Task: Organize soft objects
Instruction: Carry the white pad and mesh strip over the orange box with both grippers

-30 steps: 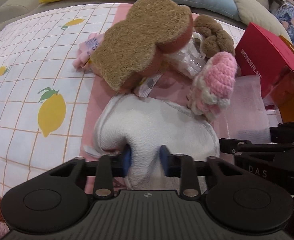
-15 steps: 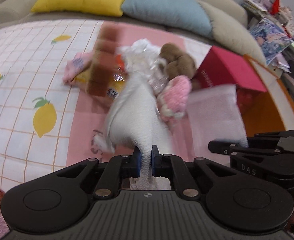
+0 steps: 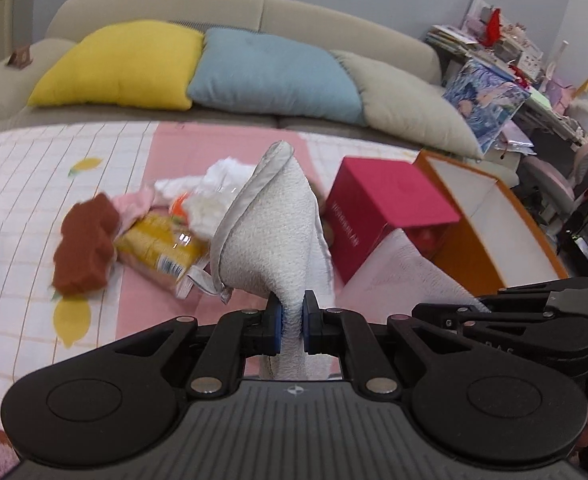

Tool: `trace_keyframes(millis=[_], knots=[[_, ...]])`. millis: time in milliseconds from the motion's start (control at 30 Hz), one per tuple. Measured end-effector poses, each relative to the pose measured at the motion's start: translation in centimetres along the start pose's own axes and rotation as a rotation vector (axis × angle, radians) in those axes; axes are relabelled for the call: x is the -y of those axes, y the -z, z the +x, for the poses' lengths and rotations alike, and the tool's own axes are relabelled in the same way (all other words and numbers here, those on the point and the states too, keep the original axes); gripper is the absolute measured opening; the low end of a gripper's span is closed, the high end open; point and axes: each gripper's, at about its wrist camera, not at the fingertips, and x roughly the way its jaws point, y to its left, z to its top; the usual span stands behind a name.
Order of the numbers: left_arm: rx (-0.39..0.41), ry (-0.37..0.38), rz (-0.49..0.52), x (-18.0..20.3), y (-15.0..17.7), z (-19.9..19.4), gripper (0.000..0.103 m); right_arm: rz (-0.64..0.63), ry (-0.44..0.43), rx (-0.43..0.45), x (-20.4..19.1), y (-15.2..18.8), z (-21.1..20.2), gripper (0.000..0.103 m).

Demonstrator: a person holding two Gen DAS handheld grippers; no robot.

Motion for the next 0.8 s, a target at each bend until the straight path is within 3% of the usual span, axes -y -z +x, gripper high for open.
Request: trace_keyframes(millis=[400,633,800], knots=[[0.072,0.077,0.06,4.9,-4.0,-1.9,0.01,0.069,0.056,0.225,5.1,-2.9,-8.4,0.0],[0.133,0.157,0.128,9.6,-6.8,-2.9,0.01,0.091,0.158,0.337,8.8,-4.1,-12.9,0.0],[0.144,0.215,0.192,13.4,-8.6,-2.1,0.01,0.119,0.237,0.37,12.0,-4.1,-14.6,0.0]])
